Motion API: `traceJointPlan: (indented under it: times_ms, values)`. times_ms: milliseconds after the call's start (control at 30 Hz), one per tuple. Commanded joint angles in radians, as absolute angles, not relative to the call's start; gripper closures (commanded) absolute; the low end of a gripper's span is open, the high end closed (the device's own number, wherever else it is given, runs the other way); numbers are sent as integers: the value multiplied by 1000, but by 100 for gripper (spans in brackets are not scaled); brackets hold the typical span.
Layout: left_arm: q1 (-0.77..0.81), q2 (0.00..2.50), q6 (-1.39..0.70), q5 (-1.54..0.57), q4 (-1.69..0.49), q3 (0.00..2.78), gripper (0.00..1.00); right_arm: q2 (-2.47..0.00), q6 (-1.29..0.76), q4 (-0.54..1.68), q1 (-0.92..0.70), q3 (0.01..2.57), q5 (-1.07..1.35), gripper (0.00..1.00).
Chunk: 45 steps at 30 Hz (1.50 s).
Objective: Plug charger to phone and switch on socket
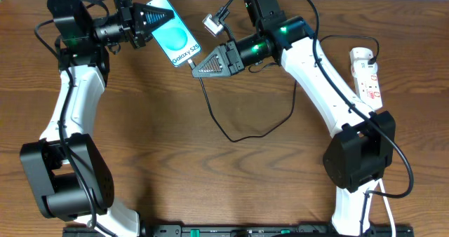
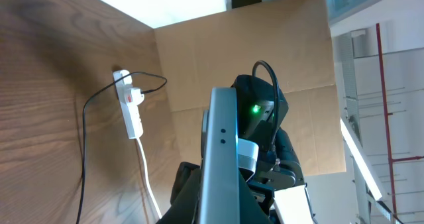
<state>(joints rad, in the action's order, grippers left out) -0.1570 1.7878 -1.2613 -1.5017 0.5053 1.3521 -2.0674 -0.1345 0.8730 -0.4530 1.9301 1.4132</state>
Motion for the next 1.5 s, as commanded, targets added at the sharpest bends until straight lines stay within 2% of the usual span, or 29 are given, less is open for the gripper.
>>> traceJointPlan:
  times_ms: [0,1467]
  values:
    - [-157,1777,-1277,-1548,516,1362,93,-2064,-141,870,-443,1933,1419,99]
    - [-157,1777,-1277,-1571,545,1362,93,-2064,-164,848,-443,1933,1451,99]
